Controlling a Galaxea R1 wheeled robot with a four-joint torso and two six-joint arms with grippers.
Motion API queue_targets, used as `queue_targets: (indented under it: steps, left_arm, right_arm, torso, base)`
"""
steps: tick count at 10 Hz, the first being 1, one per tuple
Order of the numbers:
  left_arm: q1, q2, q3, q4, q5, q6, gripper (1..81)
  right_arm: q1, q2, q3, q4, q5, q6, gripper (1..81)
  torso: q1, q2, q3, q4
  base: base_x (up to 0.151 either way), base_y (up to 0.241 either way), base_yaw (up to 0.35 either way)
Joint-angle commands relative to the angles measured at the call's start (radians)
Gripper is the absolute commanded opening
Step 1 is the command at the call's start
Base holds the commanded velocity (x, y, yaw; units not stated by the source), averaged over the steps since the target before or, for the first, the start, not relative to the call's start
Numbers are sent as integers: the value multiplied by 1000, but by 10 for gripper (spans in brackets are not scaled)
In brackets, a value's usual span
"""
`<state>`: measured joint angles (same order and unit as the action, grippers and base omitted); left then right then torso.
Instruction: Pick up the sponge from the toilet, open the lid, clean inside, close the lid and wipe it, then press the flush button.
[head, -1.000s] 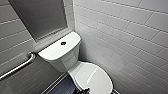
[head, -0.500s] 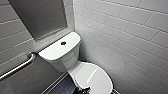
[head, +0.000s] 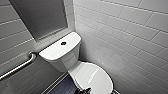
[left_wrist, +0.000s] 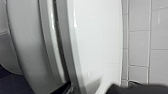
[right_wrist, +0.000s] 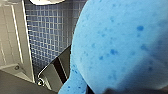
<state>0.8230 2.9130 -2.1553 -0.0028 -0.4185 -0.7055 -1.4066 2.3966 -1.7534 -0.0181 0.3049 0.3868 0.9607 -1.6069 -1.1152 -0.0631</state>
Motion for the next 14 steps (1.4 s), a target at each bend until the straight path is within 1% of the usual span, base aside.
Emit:
queue_targets:
  steps: [1, 3, 4, 5, 6, 7, 9, 10, 11, 12, 14]
  left_arm:
    - [-87, 91, -77, -31, 175, -25, 811]
    - [-77, 153, -194, -25, 211, -25, 811]
    - [-74, 166, -212, -16, 211, -25, 811]
    - [-75, 163, -200, -10, 208, -25, 811]
    - [-77, 149, -172, -3, 202, -25, 811]
    - [-78, 113, -116, -3, 192, -26, 811]
    - [-90, 26, 23, -5, 124, -49, 811]
    - [-103, -12, 92, -3, 101, -68, 811]
    - [-113, -32, 130, -3, 84, -83, 811]
    - [-127, -40, 152, -3, 76, -98, 811]
    - [-130, -33, 144, -3, 76, -109, 811]
  right_arm:
    - [16, -40, 29, -20, -52, 1, 10]
    - [20, -34, 22, -19, -40, 3, 10]
    - [22, -31, 20, -19, -40, 1, 10]
    - [23, -29, 20, -19, -40, 1, 10]
    - [22, -29, 20, -19, -40, 3, 10]
    - [22, -29, 19, -19, -40, 3, 10]
    - [24, -23, 14, -20, -41, 0, 10]
    - [25, -20, 14, -20, -41, 0, 10]
    - [24, -18, 14, -22, -41, 0, 10]
    - [22, -18, 16, -20, -41, 0, 10]
    - [20, -15, 14, -20, -41, 0, 10]
  torso:
    - [0, 0, 0, 0]
    - [-1, 0, 1, 0]
    - [-1, 0, 1, 1]
    - [-1, 0, 1, 1]
    - [-1, 0, 1, 1]
    - [-1, 0, 1, 1]
    - [-1, 0, 1, 1]
    - [-1, 0, 1, 1]
    - [-1, 0, 1, 1]
    - [-1, 0, 1, 1]
    - [-1, 0, 0, 0]
  base:
    - [0, 0, 0]
    - [0, 0, 0]
    - [0, 0, 0]
    - [0, 0, 0]
    - [0, 0, 0]
    - [0, 0, 0]
    - [0, 0, 0]
    - [0, 0, 0]
    - [0, 0, 0]
    - [0, 0, 0]
    - [0, 0, 0]
